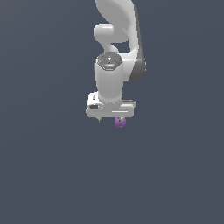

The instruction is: Pick up the object and move it to a goal position.

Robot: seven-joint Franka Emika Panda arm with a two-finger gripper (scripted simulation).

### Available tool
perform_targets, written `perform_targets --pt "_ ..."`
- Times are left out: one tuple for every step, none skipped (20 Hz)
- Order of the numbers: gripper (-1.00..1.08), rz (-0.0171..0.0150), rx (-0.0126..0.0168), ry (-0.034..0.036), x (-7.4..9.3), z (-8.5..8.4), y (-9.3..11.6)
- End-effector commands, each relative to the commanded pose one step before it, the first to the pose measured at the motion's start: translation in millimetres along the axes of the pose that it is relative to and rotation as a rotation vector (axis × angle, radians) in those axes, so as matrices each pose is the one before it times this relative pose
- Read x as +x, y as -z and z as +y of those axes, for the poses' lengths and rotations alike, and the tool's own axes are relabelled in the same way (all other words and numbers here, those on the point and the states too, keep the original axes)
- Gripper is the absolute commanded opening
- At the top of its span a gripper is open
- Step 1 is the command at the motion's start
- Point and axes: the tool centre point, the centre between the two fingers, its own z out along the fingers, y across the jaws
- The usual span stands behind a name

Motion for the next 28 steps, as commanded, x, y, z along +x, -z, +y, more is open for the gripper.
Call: perform_targets --pt "1.00 -0.00022 0.00000 0.00208 -2.22 -2.97 -3.08" --pt "1.00 0.00000 0.00000 0.00000 -1.36 -1.04 -2.17" --pt "1.00 0.00065 -0.00014 0.00072 -1.72 -1.67 -2.17" --pt "1.00 0.00058 -0.00013 0.00077 -2.00 -1.91 -2.55" --pt "1.00 0.00032 -0.00007 0.00061 -2.30 -2.05 -3.03" --pt "1.00 0.00049 -0.00010 0.00109 -2.66 -2.57 -3.25" --pt "1.00 0.00049 -0.00008 0.00109 -2.99 -2.74 -3.60" --pt "1.00 0.00062 -0.00007 0.00123 -3.35 -2.98 -3.90" --pt "1.00 0.00063 -0.00004 0.00123 -3.72 -3.14 -4.24" --pt "1.00 0.00060 -0.00001 0.00124 -4.11 -3.32 -4.56" --pt "1.00 0.00072 0.00002 0.00153 -4.55 -3.64 -4.80" --pt "1.00 0.00082 0.00007 0.00177 -4.98 -3.90 -5.00" --pt "1.00 0.00070 0.00011 0.00153 -4.94 -3.63 -4.84" --pt "1.00 0.00069 0.00014 0.00154 -4.71 -3.40 -4.41" --pt "1.00 0.00068 0.00018 0.00154 -4.45 -3.17 -3.99" --pt "1.00 0.00055 0.00018 0.00125 -4.15 -2.79 -3.65" --pt "1.00 0.00054 0.00020 0.00125 -3.86 -2.57 -3.26" --pt "1.00 0.00054 0.00022 0.00125 -3.55 -2.37 -2.89" --pt "1.00 0.00046 0.00021 0.00108 -3.21 -2.07 -2.56" --pt "1.00 0.00026 0.00013 0.00063 -2.84 -1.64 -2.31" --pt "1.00 0.00045 0.00023 0.00108 -2.52 -1.69 -1.86" --pt "1.00 0.00026 0.00014 0.00062 -2.13 -1.27 -1.63" --pt "1.00 0.00026 0.00015 0.00062 -1.76 -1.09 -1.29" --pt "1.00 0.00000 0.00000 0.00000 -1.34 -0.59 -1.11" --pt "1.00 0.00025 0.00015 0.00062 -1.00 -0.74 -0.65" --pt "1.00 0.00000 0.00000 0.00000 -0.58 -0.25 -0.47" --pt "1.00 0.00000 0.00000 0.00000 -0.19 -0.08 -0.16" --pt "1.00 -0.00085 0.00000 0.00048 0.93 0.29 0.66"
